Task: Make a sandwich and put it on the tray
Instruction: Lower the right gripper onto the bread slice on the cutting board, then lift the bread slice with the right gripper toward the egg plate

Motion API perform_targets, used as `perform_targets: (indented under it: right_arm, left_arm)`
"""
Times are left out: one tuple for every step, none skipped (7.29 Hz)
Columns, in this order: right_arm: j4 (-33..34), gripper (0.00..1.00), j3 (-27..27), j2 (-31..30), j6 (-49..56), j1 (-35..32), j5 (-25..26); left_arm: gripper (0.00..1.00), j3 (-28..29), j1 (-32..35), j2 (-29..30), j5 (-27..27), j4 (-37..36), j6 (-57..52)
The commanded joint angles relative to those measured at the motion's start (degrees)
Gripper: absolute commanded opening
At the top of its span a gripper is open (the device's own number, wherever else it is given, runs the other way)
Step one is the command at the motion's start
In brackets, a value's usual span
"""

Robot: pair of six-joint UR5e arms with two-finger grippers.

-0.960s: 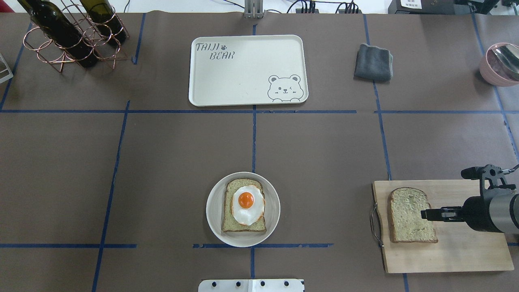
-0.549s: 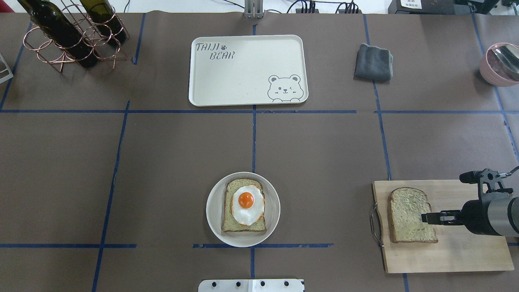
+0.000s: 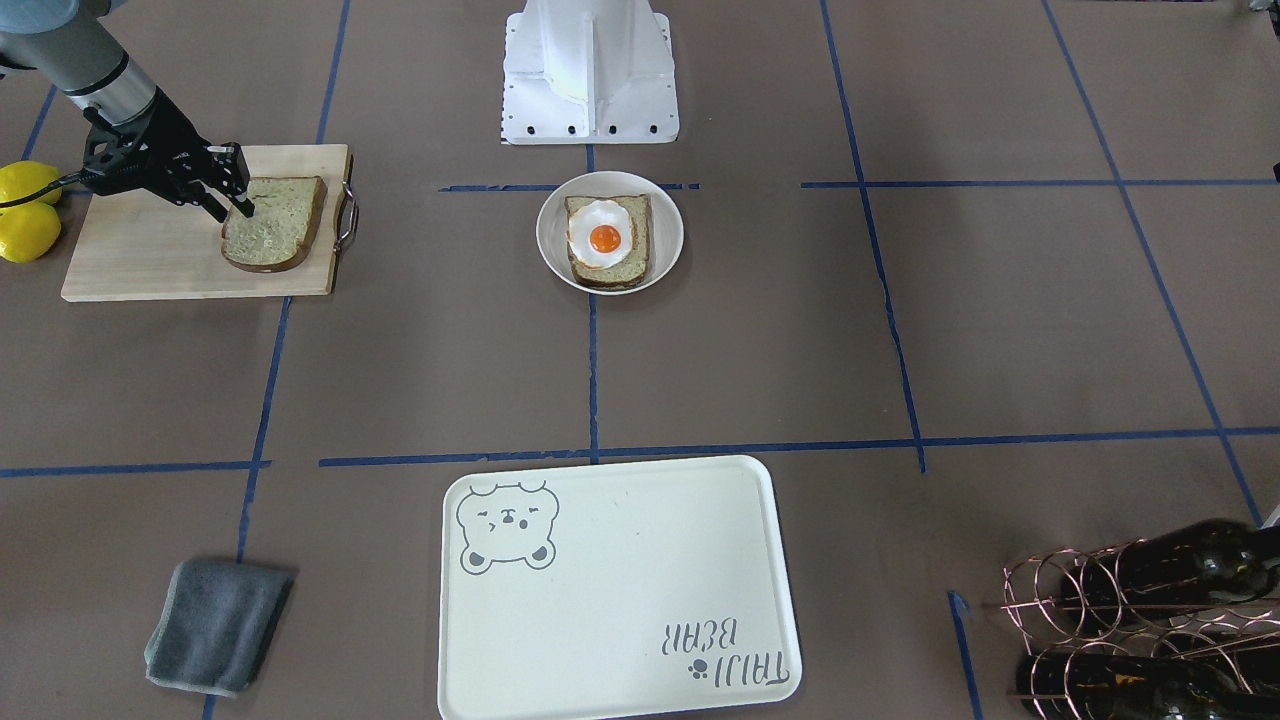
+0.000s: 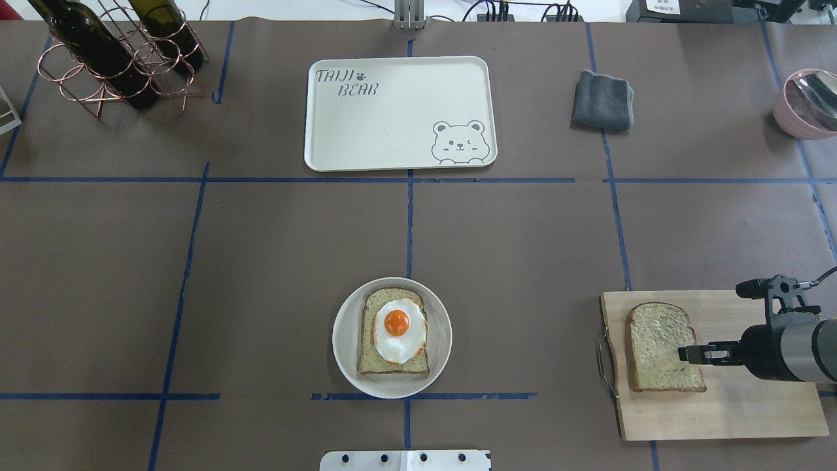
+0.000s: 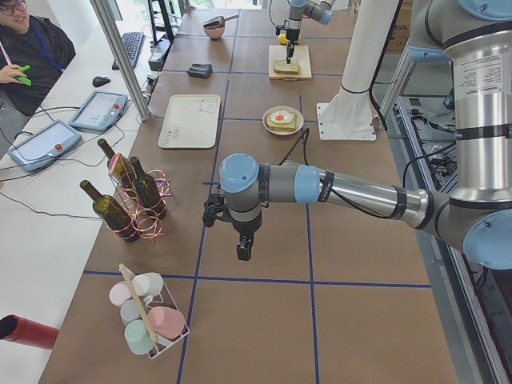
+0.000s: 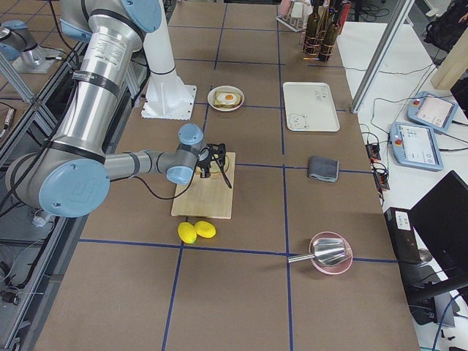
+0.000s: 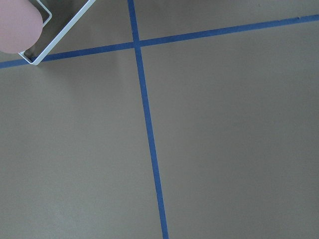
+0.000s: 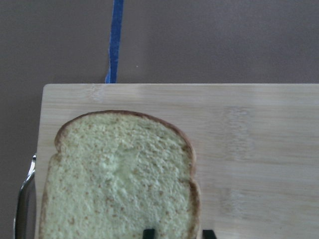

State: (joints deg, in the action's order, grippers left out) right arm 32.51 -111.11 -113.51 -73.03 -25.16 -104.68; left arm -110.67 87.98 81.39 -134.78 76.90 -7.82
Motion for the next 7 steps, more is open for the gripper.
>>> perform_targets:
  right_arm:
    - [0.01,0.02,0.11,0.13,0.0,0.02,0.0]
    - [0.01,0.0,0.11,0.22,0.08,0.02,0.0]
    - [0.01,0.0,0.02,0.22,0.08,0.02,0.0]
    - [0.01,0.0,-0.33,0.31,0.08,-0.07,-0.17]
    - [-0.08,0.0,-1.2,0.31,0.08,-0.15,-0.52]
    - [-0.08,0.0,-1.91,0.31,0.08,-0.16,-0.61]
    - [-0.08,0.0,-3.13,0.4,0.0,-0.24,-1.22]
  left_arm:
    - [1.0,-0.07,0.0,0.0,0.05,0.0,0.0]
    - [1.0,-0.07,0.0,0.0,0.05,0.0,0.0]
    - [1.0,-0.07,0.0,0.0,0.05,0.0,0.0]
    - [1.0,0.02,0.0,0.35,0.05,0.0,0.0]
    - [1.0,0.02,0.0,0.35,-0.04,0.0,0.0]
    - [1.0,0.37,0.0,0.7,0.05,0.0,0.0]
    - [1.0,0.37,0.0,0.79,-0.04,0.0,0.0]
